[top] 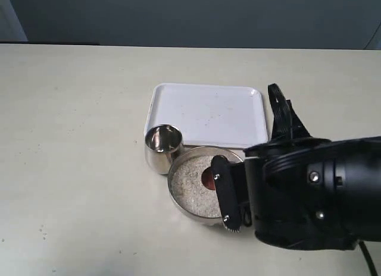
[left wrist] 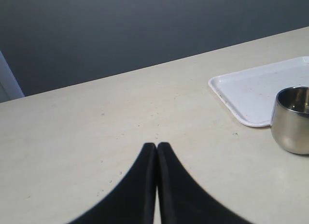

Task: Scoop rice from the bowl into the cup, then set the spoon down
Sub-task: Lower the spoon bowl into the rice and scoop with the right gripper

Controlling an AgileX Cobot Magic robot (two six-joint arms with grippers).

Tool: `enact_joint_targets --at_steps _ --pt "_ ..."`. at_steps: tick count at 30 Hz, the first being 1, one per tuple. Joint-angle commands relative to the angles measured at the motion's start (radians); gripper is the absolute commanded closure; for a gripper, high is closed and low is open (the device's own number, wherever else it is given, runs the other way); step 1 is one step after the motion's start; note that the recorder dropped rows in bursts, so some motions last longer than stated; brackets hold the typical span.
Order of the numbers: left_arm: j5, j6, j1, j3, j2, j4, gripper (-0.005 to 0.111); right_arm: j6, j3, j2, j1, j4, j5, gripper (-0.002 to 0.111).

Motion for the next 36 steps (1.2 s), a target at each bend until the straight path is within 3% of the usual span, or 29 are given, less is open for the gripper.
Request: enact_joint_targets --at_steps 1,17,36 --pt "-0.014 -0.005 -0.002 -0.002 -0.004 0.001 0.106 0.008 0.002 0.037 0.004 -0.064 0.000 0.109" --pt "-0.014 -0.005 -0.002 -0.002 -0.004 0.001 0.106 0.080 -0.051 0.153 0.004 -0.187 0.000 0.109" --pt "-0.014 -0.005 -0.002 -0.002 -0.004 0.001 0.106 0.078 -0.065 0.187 0.020 -0.134 0.000 0.109"
